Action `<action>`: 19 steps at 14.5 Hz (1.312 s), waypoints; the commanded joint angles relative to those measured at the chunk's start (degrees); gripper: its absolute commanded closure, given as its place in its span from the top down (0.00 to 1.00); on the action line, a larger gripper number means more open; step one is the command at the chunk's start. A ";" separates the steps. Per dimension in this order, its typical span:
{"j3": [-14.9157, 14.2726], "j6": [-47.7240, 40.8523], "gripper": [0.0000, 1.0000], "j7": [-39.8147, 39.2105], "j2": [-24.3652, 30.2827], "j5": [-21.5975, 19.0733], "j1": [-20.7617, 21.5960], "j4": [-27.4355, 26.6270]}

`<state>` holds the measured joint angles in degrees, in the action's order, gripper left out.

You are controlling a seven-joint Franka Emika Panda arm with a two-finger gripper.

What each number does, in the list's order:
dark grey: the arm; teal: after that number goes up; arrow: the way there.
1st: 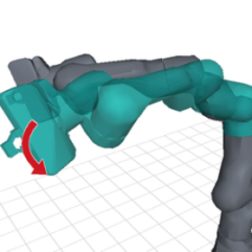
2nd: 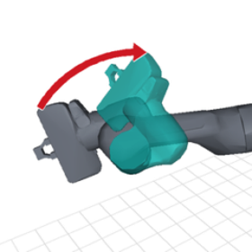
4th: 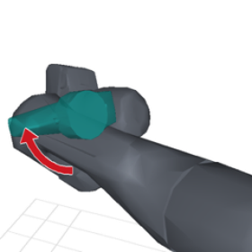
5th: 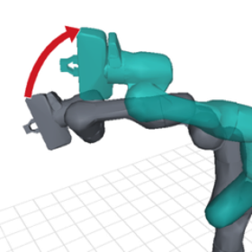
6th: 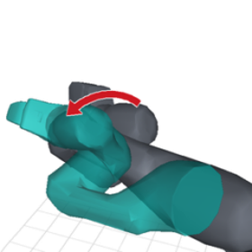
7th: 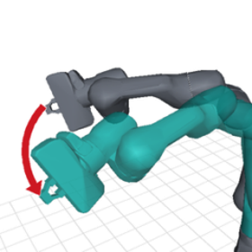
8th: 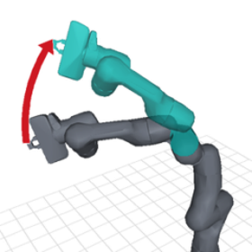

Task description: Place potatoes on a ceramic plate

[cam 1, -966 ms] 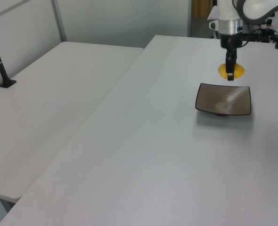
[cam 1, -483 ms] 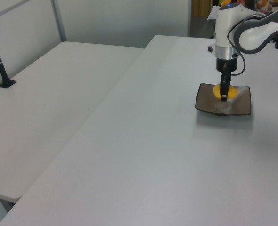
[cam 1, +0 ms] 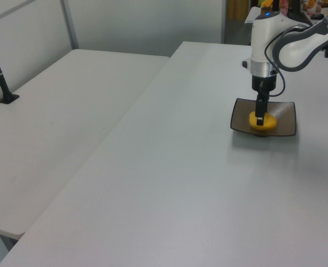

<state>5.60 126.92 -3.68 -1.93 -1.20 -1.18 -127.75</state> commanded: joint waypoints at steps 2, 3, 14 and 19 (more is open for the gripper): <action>-0.24 -3.86 1.00 5.08 4.55 1.89 1.52 2.84; -0.24 -6.58 1.00 5.61 5.00 2.69 1.79 5.12; -4.80 -37.35 1.00 11.75 6.76 2.61 7.94 31.67; -9.29 -33.52 1.00 9.23 7.11 -0.81 11.11 31.16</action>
<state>-1.10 90.49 6.75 4.95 0.00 8.02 -96.40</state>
